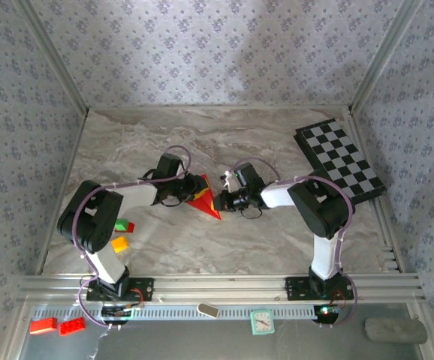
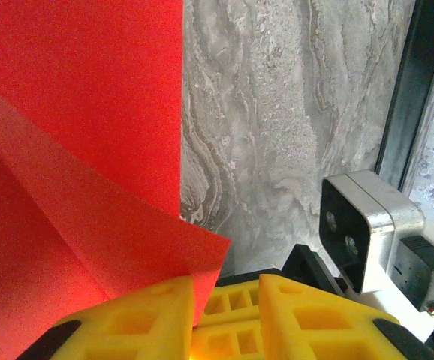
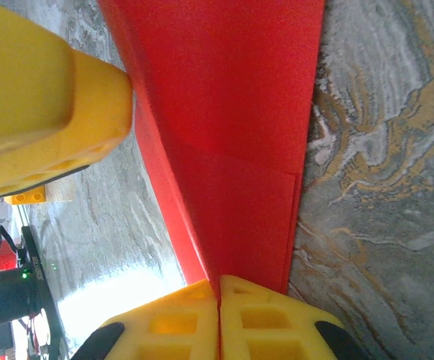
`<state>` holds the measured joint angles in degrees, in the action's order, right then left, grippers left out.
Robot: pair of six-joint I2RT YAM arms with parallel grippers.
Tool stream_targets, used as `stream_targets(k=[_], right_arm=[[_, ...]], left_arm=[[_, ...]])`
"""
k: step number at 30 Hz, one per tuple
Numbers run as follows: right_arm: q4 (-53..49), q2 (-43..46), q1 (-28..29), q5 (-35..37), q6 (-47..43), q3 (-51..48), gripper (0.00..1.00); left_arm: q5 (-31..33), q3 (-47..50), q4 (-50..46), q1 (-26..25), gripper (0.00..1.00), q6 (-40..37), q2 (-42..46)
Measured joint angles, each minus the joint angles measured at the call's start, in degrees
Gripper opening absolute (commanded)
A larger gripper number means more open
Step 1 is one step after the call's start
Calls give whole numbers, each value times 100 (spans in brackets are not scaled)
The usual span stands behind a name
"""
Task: Fold a paper plane with a square sheet of paper (pick it up from the middle)
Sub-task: Fourth fold the wing at the center of the table.
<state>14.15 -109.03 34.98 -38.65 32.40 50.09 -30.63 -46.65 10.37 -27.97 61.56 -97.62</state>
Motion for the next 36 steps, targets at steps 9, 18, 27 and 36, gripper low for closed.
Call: stream_targets(k=[9,18,27,36], right_arm=[[57,-26,-48,-140,129,0,16],[85,-31,-63,-219,188,0,16],[127,-101,-127,-302,280,0,11],[197,-164,-186,-402,538,0,9]], left_arm=[[-26,0,28,-33,29,2,-129],[-24,-7,39,-33,29,2,-203],[-28,-22,44,-33,29,2,-232],[-70,-44,109,-26,30,-2,-234]])
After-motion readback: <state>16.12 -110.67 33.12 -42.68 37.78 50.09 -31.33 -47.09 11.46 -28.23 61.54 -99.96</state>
